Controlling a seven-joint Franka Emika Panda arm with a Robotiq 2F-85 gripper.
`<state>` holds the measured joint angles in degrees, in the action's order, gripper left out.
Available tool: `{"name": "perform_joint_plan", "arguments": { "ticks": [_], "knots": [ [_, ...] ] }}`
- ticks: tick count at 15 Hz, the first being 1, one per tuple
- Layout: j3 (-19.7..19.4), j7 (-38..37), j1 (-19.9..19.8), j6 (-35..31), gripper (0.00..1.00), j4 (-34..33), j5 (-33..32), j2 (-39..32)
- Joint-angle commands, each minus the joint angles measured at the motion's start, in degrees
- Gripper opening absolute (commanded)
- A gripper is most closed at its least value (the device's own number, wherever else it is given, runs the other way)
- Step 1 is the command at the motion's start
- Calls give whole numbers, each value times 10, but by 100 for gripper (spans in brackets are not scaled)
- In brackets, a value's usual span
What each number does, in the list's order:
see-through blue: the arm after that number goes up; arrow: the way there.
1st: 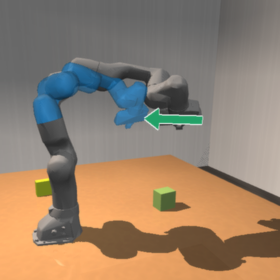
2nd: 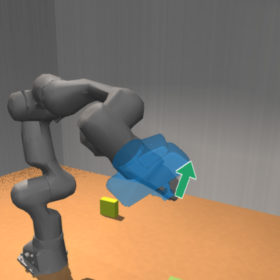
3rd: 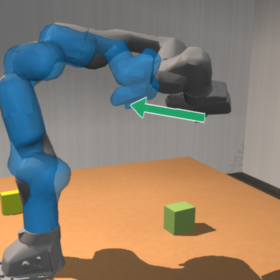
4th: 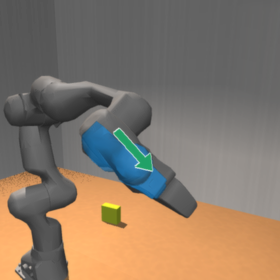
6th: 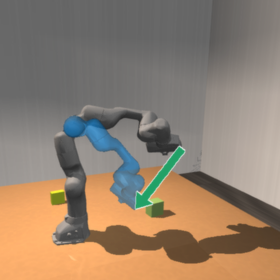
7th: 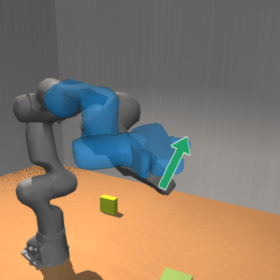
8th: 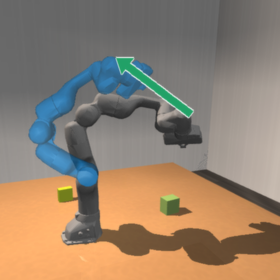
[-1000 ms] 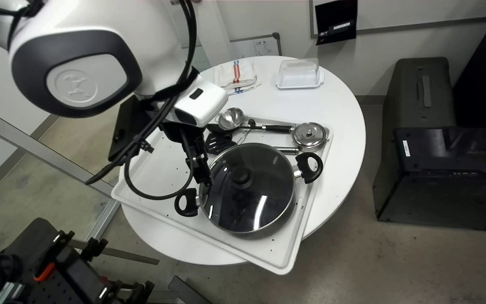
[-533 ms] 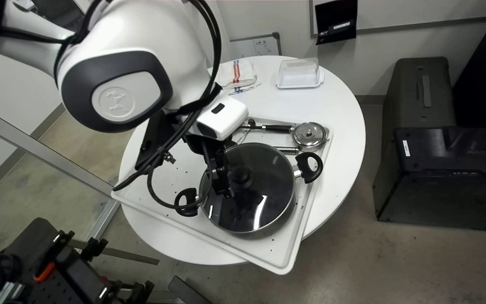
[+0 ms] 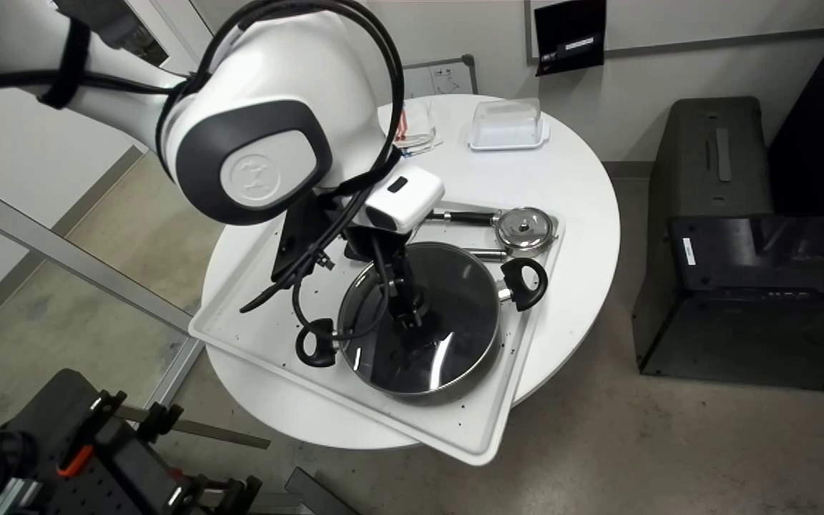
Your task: Remove the lid from the pot
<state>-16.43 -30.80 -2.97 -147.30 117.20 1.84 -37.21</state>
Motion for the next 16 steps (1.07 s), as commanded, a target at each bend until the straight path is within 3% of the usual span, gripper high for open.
{"name": "perform_joint_plan", "arguments": {
  "ticks": [1, 9, 10, 12, 16],
  "knots": [
    [-1, -8, 7, -14, 100, -28, 11, -28],
    [17, 2, 3, -22, 100, -23, 37, -29],
    [17, 3, 1, -23, 75, -22, 40, -29],
    [17, 3, 0, -25, 67, -22, 43, -29],
    [16, 4, -3, -28, 34, -19, 48, -27]
  ]
}}
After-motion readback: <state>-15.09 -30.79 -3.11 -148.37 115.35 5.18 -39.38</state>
